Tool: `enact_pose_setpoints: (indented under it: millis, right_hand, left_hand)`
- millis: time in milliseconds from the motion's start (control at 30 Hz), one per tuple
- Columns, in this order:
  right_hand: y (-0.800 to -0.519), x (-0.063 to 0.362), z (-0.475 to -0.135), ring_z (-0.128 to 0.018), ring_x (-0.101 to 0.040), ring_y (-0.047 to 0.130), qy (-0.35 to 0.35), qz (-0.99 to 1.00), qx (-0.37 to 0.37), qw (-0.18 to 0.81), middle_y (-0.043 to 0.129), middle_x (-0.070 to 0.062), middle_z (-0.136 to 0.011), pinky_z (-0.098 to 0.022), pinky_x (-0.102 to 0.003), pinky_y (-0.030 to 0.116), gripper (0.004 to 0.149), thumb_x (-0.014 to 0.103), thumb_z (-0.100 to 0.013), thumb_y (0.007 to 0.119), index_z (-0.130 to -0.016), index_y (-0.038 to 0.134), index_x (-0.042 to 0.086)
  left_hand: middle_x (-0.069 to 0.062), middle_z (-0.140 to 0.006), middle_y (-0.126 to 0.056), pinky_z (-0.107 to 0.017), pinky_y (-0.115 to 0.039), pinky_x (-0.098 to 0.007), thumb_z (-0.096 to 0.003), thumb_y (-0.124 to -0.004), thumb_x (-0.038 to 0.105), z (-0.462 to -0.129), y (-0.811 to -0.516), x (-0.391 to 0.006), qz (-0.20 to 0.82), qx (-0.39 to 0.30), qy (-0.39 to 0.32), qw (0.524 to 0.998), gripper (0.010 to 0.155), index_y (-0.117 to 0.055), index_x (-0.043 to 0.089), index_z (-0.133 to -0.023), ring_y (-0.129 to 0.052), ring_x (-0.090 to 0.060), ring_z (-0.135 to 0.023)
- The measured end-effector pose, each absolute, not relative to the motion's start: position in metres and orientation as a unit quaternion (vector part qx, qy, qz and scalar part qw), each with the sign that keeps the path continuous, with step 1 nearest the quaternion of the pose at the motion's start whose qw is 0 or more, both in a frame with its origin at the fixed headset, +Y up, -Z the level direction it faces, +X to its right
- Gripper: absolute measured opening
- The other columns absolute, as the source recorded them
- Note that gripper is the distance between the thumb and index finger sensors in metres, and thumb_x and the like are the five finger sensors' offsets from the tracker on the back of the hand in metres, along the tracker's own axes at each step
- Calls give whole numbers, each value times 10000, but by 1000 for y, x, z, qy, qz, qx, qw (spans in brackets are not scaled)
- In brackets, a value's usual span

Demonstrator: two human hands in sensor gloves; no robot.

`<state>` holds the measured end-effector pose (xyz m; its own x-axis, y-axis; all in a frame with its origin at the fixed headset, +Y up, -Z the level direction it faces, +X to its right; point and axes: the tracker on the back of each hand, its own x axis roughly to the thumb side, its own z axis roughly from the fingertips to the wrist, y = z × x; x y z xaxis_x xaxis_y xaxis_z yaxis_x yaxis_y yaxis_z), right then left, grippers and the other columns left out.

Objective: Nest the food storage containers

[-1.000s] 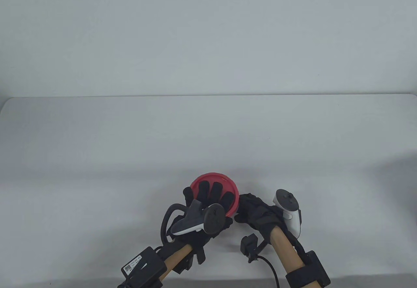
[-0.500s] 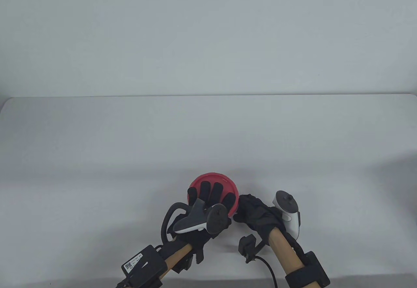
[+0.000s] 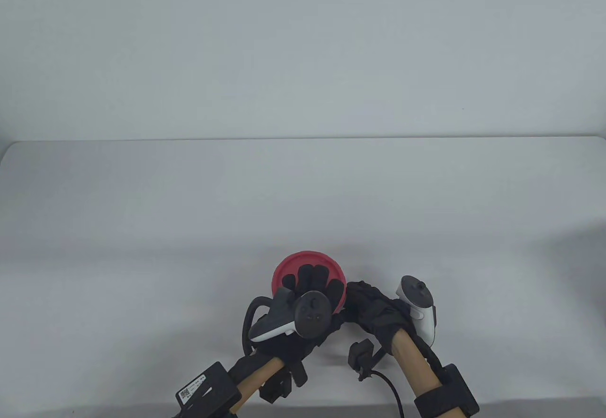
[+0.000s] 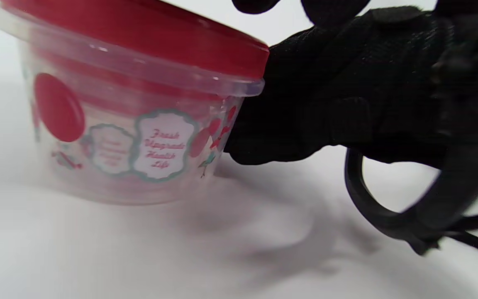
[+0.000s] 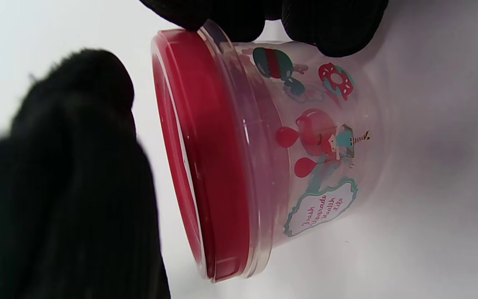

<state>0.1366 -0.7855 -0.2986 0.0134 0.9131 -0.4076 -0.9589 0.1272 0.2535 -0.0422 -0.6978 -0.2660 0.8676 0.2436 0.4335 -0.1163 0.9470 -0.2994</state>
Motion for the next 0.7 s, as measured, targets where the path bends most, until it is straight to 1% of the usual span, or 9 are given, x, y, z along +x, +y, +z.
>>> enact_pose_setpoints:
  millis: [67,133,167,200,267,367,533,700]
  right_hand:
    - [-786,137,-299,-941,-502,440,244,661,-46,708,241,-290,-1081,-627,-570,567,397,202,-633,544,-925,532,-67]
    - [-786,137,-299,-941,-502,440,245,661,-47,708,240,-297,-1079,-627,-570,566,396,201,-634,544,-925,532,-68]
    - [-786,137,-299,-940,-502,440,245,661,-47,708,239,-296,-1079,-627,-570,566,397,201,-634,544,-925,532,-68]
    - [-786,137,-299,-941,-502,438,245,661,-47,708,237,-298,-1079,-628,-569,566,397,201,-634,543,-925,531,-68]
    - [-786,137,-299,-941,-502,437,246,660,-47,708,236,-298,-1079,-627,-570,566,396,201,-633,544,-925,531,-68]
    - [-786,137,-299,-941,-505,430,251,655,-46,711,231,-298,-1078,-629,-571,562,397,199,-634,545,-924,529,-70]
    - [-786,137,-300,-940,-504,435,252,652,-46,714,238,-295,-1079,-628,-572,564,395,199,-632,554,-917,539,-73]
    - [-786,137,-301,-939,-501,444,248,652,-48,714,254,-285,-1077,-628,-570,569,391,197,-628,562,-904,554,-80]
  left_hand:
    - [-131,-1282,-20,-805,-85,-579,-655,-444,557,-270,-705,-33,53,-133,-203,969,727,-124,256,-1235,-26,-440,-1151]
    - [-142,-1280,-14,-805,-91,-584,-652,-436,573,-273,-714,-29,36,-135,-185,973,745,-105,243,-1234,-27,-450,-1149]
    - [-138,-1284,-25,-810,-104,-585,-653,-431,576,-273,-717,-29,35,-140,-183,972,756,-66,233,-1220,-42,-453,-1153]
    - [-122,-1274,4,-812,-96,-582,-657,-419,569,-273,-721,-30,36,-146,-184,972,753,-26,232,-1204,-16,-440,-1147]
    - [-129,-1281,-25,-820,-111,-578,-666,-419,539,-272,-722,-31,31,-122,-197,972,727,-50,227,-1208,-39,-438,-1155]
    - [-105,-1283,-18,-829,-101,-563,-664,-422,518,-272,-721,-36,26,-135,-225,965,709,-51,242,-1203,-29,-419,-1162]
    - [-74,-1283,-11,-841,-79,-530,-659,-461,491,-276,-718,-51,39,-162,-293,942,696,-70,282,-1196,-12,-372,-1175]
    - [-42,-1280,-8,-856,-74,-489,-655,-480,463,-278,-716,-57,34,-177,-328,927,687,-75,301,-1186,-6,-348,-1176]
